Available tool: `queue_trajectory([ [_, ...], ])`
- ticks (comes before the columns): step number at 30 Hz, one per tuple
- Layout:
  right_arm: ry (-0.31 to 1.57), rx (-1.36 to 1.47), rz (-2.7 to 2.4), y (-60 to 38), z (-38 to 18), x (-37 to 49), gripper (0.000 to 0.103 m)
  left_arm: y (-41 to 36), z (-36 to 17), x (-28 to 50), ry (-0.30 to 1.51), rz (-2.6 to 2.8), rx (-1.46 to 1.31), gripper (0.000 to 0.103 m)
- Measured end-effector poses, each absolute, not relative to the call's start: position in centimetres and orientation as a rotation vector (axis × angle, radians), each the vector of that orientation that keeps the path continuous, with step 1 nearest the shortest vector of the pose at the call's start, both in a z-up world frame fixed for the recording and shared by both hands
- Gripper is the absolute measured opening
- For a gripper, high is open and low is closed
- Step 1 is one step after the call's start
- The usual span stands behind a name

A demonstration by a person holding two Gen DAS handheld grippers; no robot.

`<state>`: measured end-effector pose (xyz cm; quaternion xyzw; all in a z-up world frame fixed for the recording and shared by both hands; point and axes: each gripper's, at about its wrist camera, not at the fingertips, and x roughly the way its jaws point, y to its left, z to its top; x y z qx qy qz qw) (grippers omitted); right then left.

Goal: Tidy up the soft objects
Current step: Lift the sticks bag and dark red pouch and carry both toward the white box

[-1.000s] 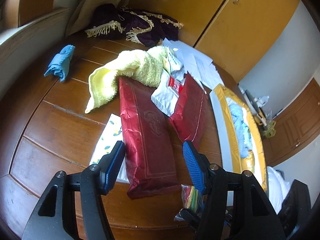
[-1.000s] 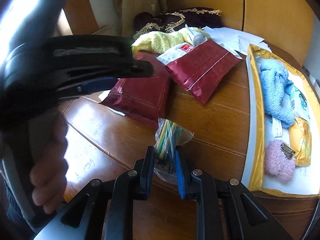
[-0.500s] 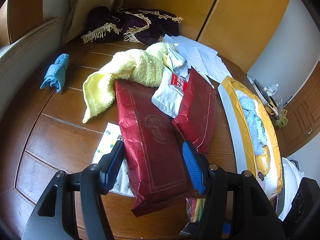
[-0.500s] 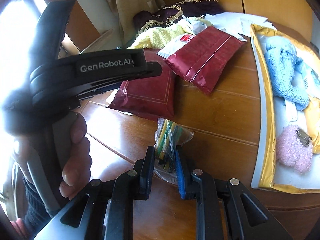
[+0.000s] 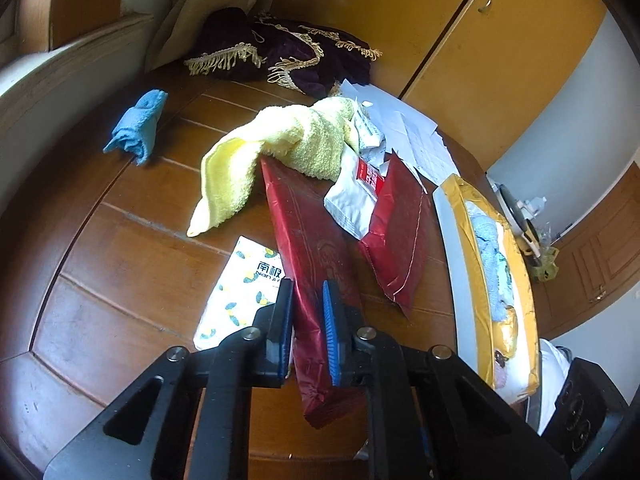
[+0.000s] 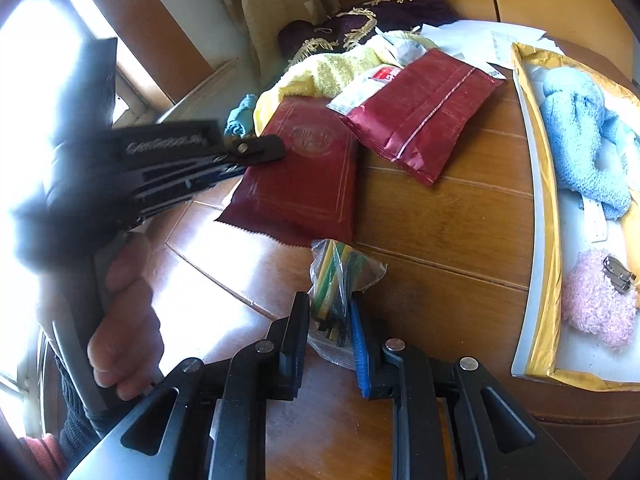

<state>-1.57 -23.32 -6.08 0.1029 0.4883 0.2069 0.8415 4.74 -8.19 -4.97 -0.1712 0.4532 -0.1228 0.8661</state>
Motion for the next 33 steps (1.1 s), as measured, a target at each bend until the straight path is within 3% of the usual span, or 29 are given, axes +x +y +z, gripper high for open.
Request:
queue_trajectory([
  [33, 0.927, 0.235, 0.402, -24.8, -2.5, -2.8, 0.017, -6.3, 1.6, 0.6, 0.792, -0.364, -0.486, 0.005],
])
